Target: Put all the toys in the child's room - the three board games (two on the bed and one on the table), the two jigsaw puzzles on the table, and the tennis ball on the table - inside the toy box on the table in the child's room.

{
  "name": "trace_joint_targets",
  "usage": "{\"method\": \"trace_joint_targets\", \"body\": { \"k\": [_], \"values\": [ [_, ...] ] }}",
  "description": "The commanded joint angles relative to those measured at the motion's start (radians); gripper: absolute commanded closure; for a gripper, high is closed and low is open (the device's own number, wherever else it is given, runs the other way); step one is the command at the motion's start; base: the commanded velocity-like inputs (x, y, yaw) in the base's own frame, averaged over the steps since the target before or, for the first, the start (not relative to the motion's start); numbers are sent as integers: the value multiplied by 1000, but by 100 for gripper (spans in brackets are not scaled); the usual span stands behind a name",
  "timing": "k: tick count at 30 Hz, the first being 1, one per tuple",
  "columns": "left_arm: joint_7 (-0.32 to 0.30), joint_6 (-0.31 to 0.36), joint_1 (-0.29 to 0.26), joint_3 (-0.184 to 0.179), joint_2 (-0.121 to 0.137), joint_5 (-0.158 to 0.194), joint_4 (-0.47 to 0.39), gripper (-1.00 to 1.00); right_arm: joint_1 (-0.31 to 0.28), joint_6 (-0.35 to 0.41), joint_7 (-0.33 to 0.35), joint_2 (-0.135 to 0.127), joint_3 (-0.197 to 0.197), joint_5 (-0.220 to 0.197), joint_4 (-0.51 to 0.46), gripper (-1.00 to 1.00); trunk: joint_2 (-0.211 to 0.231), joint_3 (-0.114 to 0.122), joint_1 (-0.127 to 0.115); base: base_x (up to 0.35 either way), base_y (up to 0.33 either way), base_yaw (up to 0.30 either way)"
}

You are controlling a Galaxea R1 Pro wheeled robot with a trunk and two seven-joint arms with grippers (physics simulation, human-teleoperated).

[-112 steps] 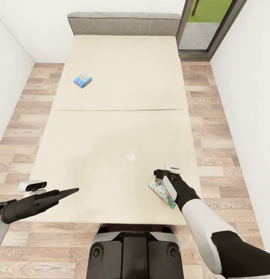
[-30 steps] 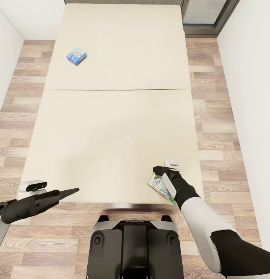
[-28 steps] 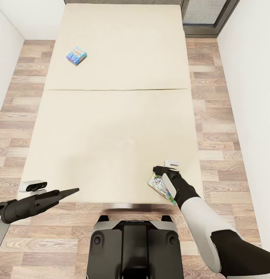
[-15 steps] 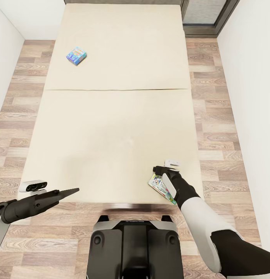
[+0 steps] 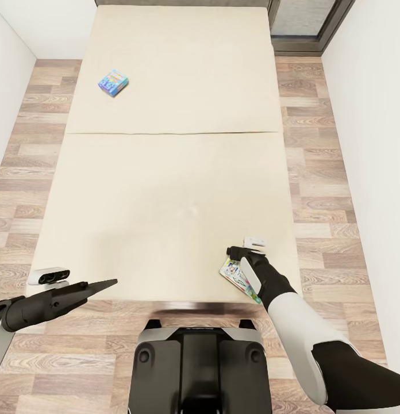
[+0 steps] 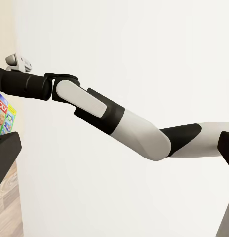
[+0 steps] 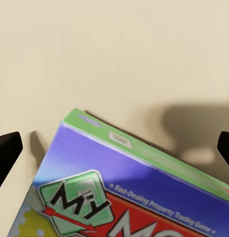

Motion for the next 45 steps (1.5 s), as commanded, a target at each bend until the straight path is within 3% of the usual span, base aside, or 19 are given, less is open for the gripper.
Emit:
{"method": "trace_joint_targets", "body": {
  "k": [1,45],
  "values": [
    [-4,11,0,0,0,0,0,-100,0,9,-8,-1,6,-12,17,-100,-1,-1,1,0,0,0],
    [-4,11,0,1,0,0,1,-100,0,9,-8,1,8,-12,17,-100,-1,10,1,0,0,0]
  ]
}}
